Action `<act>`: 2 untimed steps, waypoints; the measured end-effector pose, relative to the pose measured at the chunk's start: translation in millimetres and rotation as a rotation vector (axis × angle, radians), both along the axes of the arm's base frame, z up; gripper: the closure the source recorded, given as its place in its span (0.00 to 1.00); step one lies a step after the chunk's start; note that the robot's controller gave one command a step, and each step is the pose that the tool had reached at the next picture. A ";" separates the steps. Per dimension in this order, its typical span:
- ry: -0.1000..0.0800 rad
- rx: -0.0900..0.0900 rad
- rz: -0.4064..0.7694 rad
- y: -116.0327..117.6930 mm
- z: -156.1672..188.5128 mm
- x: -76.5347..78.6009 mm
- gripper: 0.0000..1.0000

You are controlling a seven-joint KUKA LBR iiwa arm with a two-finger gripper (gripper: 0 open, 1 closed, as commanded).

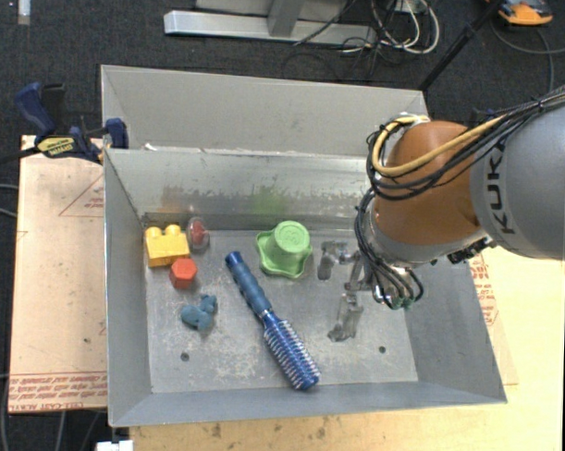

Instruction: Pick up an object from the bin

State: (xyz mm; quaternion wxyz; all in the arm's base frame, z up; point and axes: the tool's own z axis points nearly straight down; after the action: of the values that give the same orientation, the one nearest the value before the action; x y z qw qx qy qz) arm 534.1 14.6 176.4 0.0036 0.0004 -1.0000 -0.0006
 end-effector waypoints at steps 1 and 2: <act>-0.003 0.001 0.130 29.1 -110.8 6.3 0.00; -0.021 -0.001 0.130 15.9 -37.2 83.2 0.00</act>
Offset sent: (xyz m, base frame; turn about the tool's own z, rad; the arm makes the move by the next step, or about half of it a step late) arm 0.0074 0.0278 -0.1064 -0.1298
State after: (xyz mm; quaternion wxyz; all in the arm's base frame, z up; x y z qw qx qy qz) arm 617.3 30.5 139.2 -0.0069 0.0653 -0.9978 0.0000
